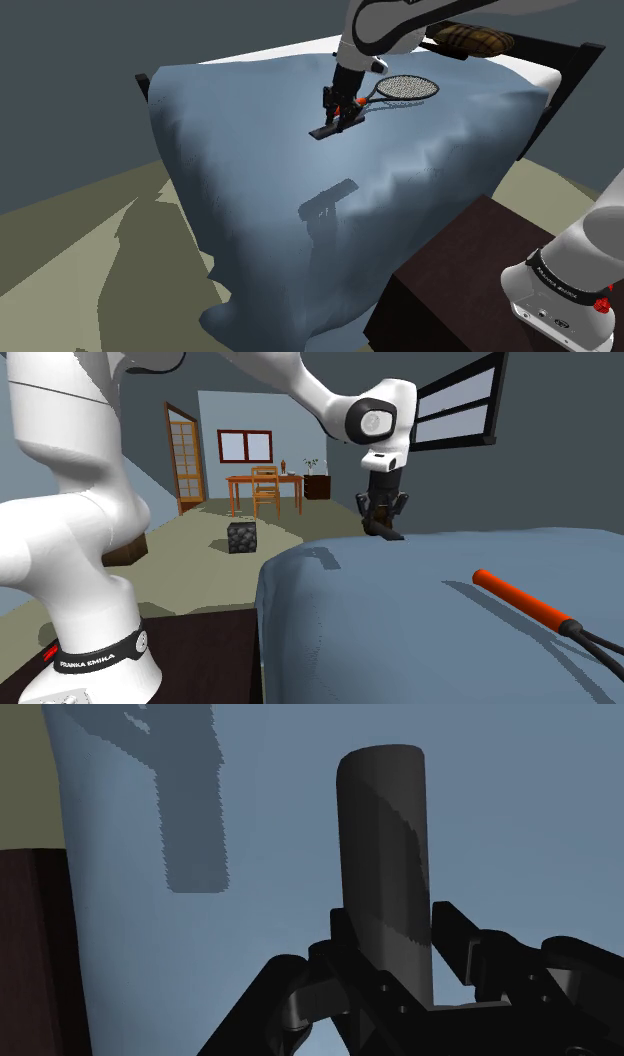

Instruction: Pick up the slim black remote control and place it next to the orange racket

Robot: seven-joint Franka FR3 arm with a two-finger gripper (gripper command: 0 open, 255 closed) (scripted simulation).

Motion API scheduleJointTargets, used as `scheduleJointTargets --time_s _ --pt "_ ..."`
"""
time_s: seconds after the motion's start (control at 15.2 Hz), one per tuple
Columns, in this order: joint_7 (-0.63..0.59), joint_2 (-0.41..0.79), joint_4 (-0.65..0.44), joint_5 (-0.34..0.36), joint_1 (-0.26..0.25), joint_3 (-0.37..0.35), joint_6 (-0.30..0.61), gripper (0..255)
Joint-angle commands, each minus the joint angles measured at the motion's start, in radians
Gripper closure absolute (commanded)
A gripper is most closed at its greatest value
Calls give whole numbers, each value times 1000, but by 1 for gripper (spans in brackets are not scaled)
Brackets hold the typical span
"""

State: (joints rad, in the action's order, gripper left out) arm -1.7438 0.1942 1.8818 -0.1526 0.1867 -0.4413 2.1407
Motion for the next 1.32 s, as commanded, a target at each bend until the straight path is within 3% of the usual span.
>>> scheduleJointTargets --time_s 0.0,0.46,1.25 --pt "54 -25 22 -19 33 14 -11 255" --pt "237 -70 63 -57 138 80 -47 255" --pt "254 1 143 -47 130 81 100 255"
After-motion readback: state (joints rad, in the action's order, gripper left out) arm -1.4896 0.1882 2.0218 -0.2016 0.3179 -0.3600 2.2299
